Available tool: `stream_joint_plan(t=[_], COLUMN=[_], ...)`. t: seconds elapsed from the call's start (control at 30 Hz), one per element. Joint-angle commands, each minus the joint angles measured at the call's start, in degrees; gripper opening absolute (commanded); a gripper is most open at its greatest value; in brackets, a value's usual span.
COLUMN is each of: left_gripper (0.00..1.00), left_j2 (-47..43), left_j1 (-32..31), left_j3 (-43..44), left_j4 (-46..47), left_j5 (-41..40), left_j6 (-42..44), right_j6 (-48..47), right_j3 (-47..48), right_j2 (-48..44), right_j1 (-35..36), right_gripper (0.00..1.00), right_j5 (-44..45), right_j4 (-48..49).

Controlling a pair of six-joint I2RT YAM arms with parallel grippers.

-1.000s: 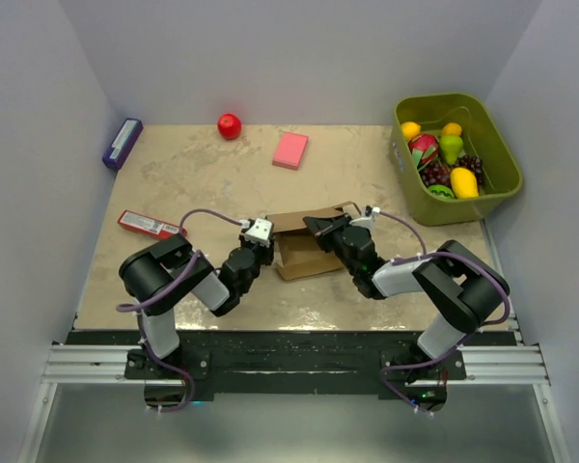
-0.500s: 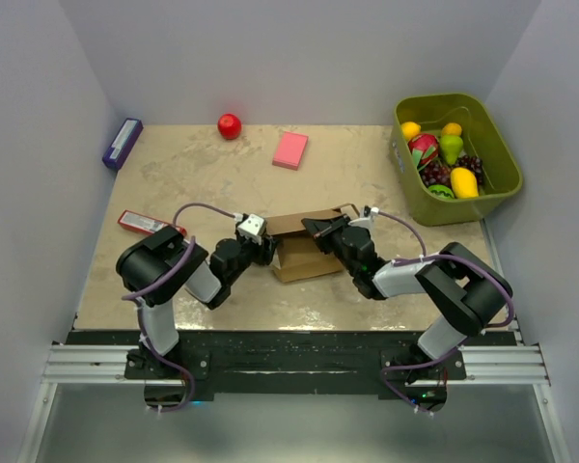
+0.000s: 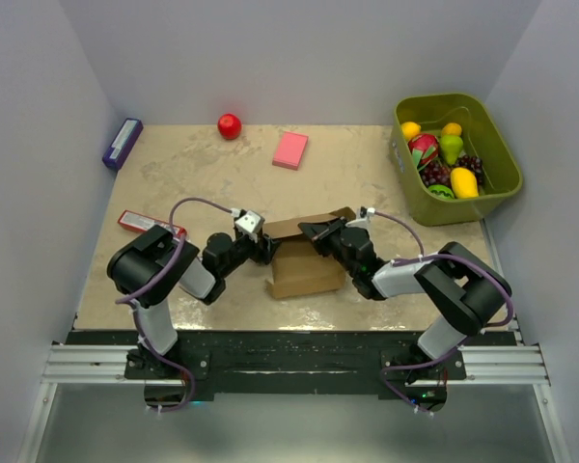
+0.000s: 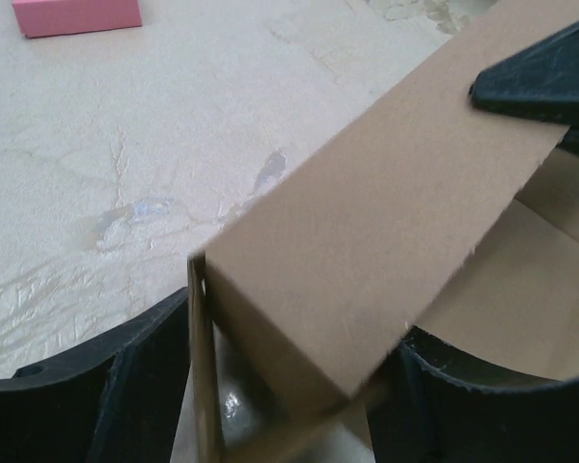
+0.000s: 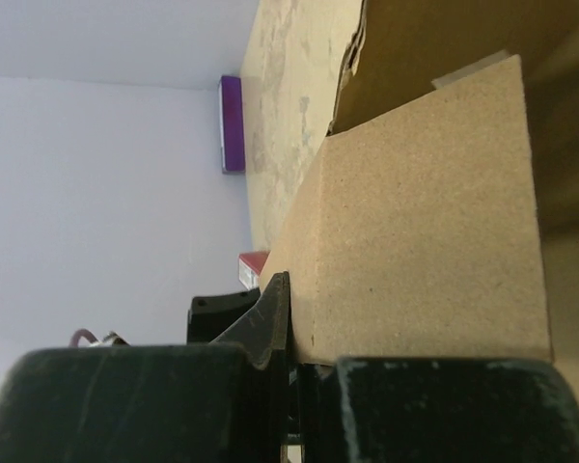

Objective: Fold the paper box

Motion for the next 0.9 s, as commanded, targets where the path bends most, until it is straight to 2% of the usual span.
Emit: stream_joint_plan(t=[0.0,0.07,0.33,0.4,0.63,0.73,0.87], left_gripper=[0.69,0.76,0.91,0.98,1.00,1.00,1.00], left_j2=[-2.81,-3.87,-11.60,-14.92,-26.62,-31.11,-36.11], left_j1=[1.16,1.07,1.08,1.16,1.08,1.16,1.51], left_j3=[1.31,0.88,-5.00,-6.42,-12.48,-14.23,-16.97], left_j4=[0.40,-1.20,-3.66,-4.80,-9.98,-14.46,-15.78], left_j5=[5.54,6.25,8.71,8.71,11.17,10.21,8.63], left_j6=[1.66,1.75,0.09,-0.70,-5.36,-7.03,-9.49], right_j6=[-2.61,-2.61,-2.96,-3.40,-4.28,-4.55,-4.55], right_j3=[-0.21,-0.21,0.23,0.67,0.67,0.06,-0.91], right_j2=[0.97,0.79,-1.05,-1.67,-3.25,-3.69,-3.87], right_j1=[1.79,1.79,1.87,1.52,-0.50,-1.47,-2.34], right_gripper=[0.00,0.00,0.00,0.00,0.00,0.00,0.00], right_j5=[-4.49,-4.32,-4.06,-3.09,-2.12,-2.30,-3.08], right_j4=[-6.96,-7.05,-8.71,-10.03,-12.50,-12.24,-11.36])
